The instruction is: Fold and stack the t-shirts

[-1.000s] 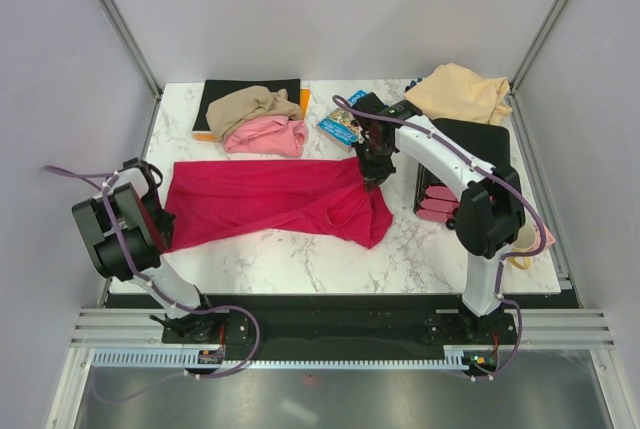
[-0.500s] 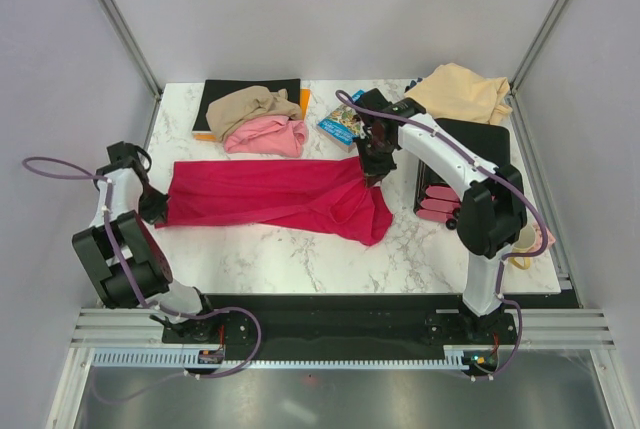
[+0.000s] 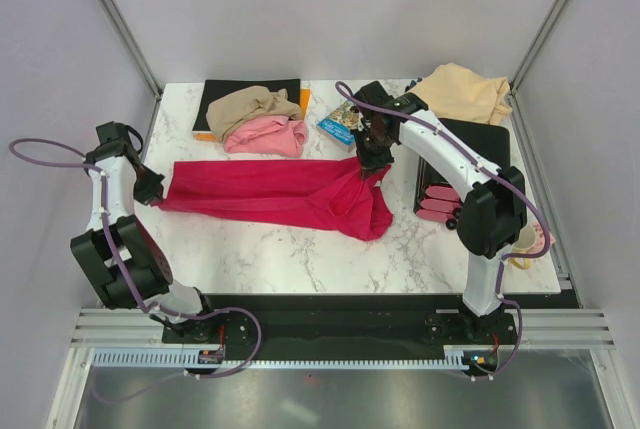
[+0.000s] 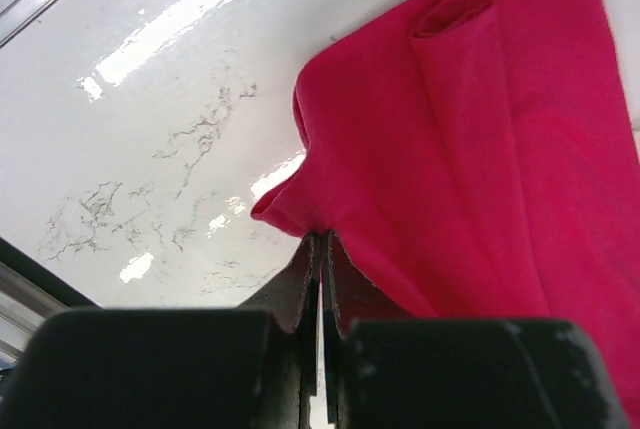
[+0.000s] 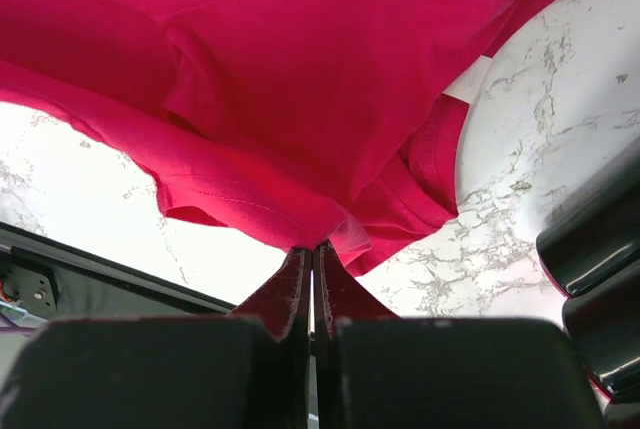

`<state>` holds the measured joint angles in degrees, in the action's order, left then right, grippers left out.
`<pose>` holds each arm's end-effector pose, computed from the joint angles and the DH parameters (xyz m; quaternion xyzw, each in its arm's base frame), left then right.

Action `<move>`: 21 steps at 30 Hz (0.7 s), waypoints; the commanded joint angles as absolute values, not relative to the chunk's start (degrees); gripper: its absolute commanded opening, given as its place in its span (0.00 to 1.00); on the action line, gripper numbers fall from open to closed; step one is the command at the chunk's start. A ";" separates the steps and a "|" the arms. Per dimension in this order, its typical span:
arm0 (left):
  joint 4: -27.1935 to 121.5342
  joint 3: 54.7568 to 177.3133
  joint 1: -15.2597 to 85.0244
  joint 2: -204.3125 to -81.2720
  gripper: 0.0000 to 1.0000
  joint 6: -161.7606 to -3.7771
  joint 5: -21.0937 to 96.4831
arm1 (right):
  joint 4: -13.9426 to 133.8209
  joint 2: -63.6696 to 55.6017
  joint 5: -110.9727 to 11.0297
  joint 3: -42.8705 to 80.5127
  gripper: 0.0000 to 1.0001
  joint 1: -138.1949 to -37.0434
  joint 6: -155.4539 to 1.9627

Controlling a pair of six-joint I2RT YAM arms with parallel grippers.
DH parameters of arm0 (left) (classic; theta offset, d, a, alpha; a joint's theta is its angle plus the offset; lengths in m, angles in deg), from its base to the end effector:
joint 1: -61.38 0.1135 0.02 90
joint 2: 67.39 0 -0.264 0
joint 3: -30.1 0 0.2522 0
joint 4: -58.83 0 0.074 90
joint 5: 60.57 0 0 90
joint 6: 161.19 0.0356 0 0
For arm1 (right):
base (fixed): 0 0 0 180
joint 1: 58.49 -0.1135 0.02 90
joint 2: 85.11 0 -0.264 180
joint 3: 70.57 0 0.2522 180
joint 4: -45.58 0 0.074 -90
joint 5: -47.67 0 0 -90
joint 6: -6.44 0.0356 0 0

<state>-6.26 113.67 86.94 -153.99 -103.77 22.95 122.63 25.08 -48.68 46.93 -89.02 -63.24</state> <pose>0.2662 0.1317 0.2622 -0.4857 0.8516 0.0438 0.1925 0.3418 0.2062 0.2908 -0.0972 0.9781 0.1246 0.1352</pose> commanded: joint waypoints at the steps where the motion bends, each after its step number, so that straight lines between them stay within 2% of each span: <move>1: -8.11 117.34 84.68 -149.92 0.02 -103.80 23.81 | 121.57 21.50 -49.27 48.23 0.00 -89.69 -63.00; 12: -11.97 119.98 81.95 -143.33 0.02 -101.78 24.51 | 120.78 13.07 -49.10 44.36 0.00 -97.77 -61.24; 21: -16.98 115.51 80.37 -139.10 0.02 -100.72 17.14 | 118.14 5.50 -45.76 32.14 0.00 -102.35 -57.55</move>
<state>-14.11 117.43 80.52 -139.90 -103.02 21.79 120.16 8.18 -48.07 35.92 -101.98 -60.18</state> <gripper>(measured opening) 0.025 0.010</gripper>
